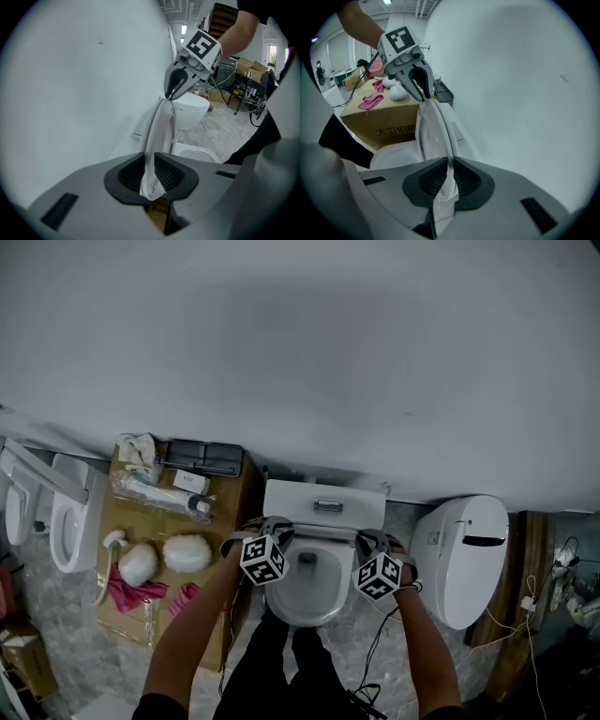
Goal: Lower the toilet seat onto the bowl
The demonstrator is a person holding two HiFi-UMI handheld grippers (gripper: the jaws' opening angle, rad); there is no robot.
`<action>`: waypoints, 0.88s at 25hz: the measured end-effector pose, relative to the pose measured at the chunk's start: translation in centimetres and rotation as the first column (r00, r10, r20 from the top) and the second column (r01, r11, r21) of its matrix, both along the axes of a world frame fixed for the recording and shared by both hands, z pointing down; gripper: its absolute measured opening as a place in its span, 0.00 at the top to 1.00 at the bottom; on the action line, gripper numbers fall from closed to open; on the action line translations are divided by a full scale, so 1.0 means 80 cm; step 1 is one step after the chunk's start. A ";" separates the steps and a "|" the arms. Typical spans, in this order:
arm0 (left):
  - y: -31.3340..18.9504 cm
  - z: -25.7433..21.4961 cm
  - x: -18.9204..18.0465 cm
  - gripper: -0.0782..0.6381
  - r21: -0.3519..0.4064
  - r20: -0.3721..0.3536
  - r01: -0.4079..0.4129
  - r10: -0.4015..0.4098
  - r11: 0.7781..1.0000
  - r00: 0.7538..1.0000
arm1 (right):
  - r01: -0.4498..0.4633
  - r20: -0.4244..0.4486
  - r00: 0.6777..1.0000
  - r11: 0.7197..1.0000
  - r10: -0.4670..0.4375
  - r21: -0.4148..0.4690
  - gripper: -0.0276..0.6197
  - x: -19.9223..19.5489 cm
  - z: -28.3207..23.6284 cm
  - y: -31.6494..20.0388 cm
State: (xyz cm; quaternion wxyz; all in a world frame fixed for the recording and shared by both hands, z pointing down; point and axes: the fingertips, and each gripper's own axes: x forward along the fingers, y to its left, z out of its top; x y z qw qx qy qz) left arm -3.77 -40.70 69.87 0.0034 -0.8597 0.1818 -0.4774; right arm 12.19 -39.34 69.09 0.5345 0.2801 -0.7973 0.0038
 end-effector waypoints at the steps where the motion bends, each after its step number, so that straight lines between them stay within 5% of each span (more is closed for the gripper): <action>1: 0.001 0.000 0.000 0.79 0.000 -0.001 0.000 0.000 1.000 1.000 | 0.010 -0.005 1.000 1.000 -0.010 -0.007 0.89 0.000 0.000 0.001; 8: 0.021 -0.002 -0.001 0.79 0.000 0.006 -0.034 0.034 0.999 0.999 | 0.048 -0.032 0.998 0.998 -0.050 -0.050 0.86 -0.002 0.004 0.017; 22: 0.096 0.018 -0.006 0.81 -0.007 0.134 -0.142 0.142 0.990 0.981 | 0.196 0.027 0.981 0.966 -0.194 -0.171 0.86 -0.013 0.012 0.100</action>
